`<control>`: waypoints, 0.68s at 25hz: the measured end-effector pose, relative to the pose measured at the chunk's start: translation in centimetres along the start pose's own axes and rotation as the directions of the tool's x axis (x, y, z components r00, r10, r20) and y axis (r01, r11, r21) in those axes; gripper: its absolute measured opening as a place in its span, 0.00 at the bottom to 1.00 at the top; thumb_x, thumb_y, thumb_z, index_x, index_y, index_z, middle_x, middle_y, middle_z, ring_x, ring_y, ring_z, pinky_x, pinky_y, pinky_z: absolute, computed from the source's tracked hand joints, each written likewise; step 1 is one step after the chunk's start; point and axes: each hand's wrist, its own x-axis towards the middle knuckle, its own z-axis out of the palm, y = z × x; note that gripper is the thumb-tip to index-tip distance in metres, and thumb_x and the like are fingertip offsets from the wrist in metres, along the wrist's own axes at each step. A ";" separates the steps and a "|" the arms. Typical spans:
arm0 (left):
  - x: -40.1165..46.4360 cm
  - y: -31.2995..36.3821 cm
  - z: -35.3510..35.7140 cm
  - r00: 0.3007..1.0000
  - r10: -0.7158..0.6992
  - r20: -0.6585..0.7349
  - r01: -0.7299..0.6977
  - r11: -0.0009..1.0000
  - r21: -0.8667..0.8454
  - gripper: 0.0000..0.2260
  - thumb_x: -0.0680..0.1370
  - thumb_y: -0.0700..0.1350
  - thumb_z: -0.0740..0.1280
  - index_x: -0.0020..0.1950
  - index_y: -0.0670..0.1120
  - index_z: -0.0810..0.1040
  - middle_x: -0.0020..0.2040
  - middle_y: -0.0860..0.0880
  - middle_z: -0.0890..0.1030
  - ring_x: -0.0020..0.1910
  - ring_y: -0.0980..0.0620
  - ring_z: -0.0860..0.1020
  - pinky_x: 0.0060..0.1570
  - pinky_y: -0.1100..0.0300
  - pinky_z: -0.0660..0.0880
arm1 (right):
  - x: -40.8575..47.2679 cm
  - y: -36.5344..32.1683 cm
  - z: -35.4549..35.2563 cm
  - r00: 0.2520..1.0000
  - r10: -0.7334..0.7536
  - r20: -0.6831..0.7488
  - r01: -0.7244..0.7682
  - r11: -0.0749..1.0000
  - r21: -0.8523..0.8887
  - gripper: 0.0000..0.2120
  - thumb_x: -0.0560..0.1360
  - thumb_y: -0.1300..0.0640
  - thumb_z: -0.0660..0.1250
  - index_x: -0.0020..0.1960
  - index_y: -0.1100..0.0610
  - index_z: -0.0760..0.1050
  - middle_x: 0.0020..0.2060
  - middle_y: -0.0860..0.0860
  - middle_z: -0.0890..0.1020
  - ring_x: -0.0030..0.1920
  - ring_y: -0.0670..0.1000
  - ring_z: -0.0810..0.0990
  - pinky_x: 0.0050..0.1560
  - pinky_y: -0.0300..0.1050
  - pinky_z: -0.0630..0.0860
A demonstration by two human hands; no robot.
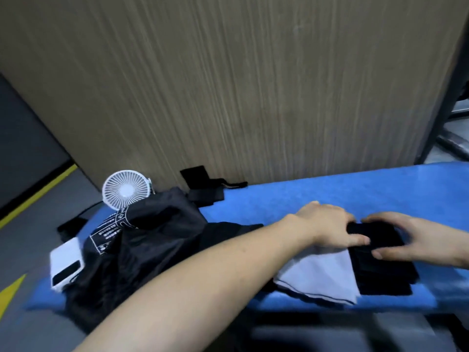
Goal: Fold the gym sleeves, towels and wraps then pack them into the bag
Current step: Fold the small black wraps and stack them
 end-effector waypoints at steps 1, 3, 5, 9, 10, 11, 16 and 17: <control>-0.1 -0.6 -0.4 1.000 -0.028 -0.008 0.027 0.998 -0.060 0.26 0.79 0.67 0.57 0.69 0.53 0.74 0.64 0.50 0.79 0.66 0.48 0.75 0.61 0.49 0.68 | 0.2 0.0 -0.2 1.000 -0.011 -0.020 0.011 1.000 0.012 0.42 0.48 0.15 0.65 0.57 0.34 0.73 0.60 0.35 0.76 0.62 0.32 0.73 0.61 0.25 0.65; -0.5 -2.3 -1.5 0.995 -0.088 -0.039 0.081 0.984 -0.157 0.26 0.79 0.66 0.59 0.71 0.53 0.73 0.65 0.51 0.77 0.66 0.49 0.74 0.63 0.50 0.69 | 0.6 -0.1 -0.7 0.998 -0.003 -0.065 0.006 0.999 0.037 0.38 0.49 0.15 0.64 0.56 0.28 0.74 0.54 0.31 0.78 0.60 0.29 0.71 0.62 0.32 0.68; -1.5 -5.0 -2.5 0.987 -0.133 -0.085 0.119 0.981 -0.156 0.23 0.79 0.63 0.61 0.69 0.53 0.74 0.63 0.52 0.77 0.63 0.50 0.75 0.61 0.52 0.71 | 1.2 -1.1 -1.1 0.995 0.012 -0.100 -0.009 0.999 0.033 0.35 0.51 0.14 0.60 0.56 0.22 0.69 0.52 0.31 0.78 0.58 0.33 0.74 0.64 0.43 0.70; -5.2 -12.9 -3.5 0.944 -0.272 -0.185 0.265 0.962 -0.066 0.16 0.79 0.58 0.63 0.64 0.53 0.76 0.58 0.53 0.77 0.58 0.50 0.76 0.54 0.55 0.71 | 3.7 -4.7 -1.2 0.991 -0.017 -0.133 0.005 0.996 -0.091 0.39 0.52 0.12 0.48 0.53 0.31 0.72 0.55 0.34 0.77 0.58 0.42 0.75 0.66 0.52 0.70; -6.2 -14.9 -3.5 0.926 -0.323 -0.194 0.318 0.946 -0.056 0.15 0.79 0.57 0.63 0.62 0.53 0.76 0.58 0.52 0.77 0.59 0.50 0.76 0.53 0.55 0.72 | 4.5 -5.8 -0.9 0.992 -0.029 -0.120 0.014 0.992 -0.129 0.41 0.52 0.11 0.45 0.55 0.32 0.71 0.56 0.34 0.76 0.59 0.43 0.75 0.67 0.52 0.69; -7.2 -17.0 -3.3 0.905 -0.378 -0.198 0.375 0.926 -0.050 0.13 0.78 0.55 0.64 0.61 0.53 0.76 0.57 0.52 0.77 0.59 0.49 0.76 0.52 0.55 0.72 | 5.3 -6.9 -0.7 0.994 -0.043 -0.101 0.027 0.987 -0.158 0.43 0.52 0.12 0.44 0.57 0.33 0.70 0.56 0.34 0.75 0.60 0.43 0.74 0.67 0.53 0.68; -11.9 -26.6 -1.9 0.761 -0.635 -0.131 0.634 0.771 -0.053 0.15 0.77 0.51 0.67 0.63 0.51 0.76 0.59 0.50 0.77 0.62 0.47 0.76 0.58 0.52 0.74 | 7.8 -10.5 0.8 0.991 -0.110 -0.074 0.099 0.986 -0.137 0.24 0.69 0.30 0.60 0.62 0.37 0.71 0.58 0.37 0.75 0.64 0.44 0.71 0.69 0.52 0.66; -12.3 -28.0 -1.5 0.730 -0.681 -0.065 0.679 0.732 -0.046 0.18 0.77 0.52 0.69 0.65 0.50 0.76 0.61 0.49 0.77 0.63 0.46 0.76 0.60 0.51 0.74 | 8.2 -10.9 0.9 0.990 -0.115 -0.077 0.104 0.987 -0.126 0.21 0.71 0.33 0.62 0.63 0.37 0.71 0.58 0.37 0.75 0.63 0.44 0.71 0.69 0.52 0.66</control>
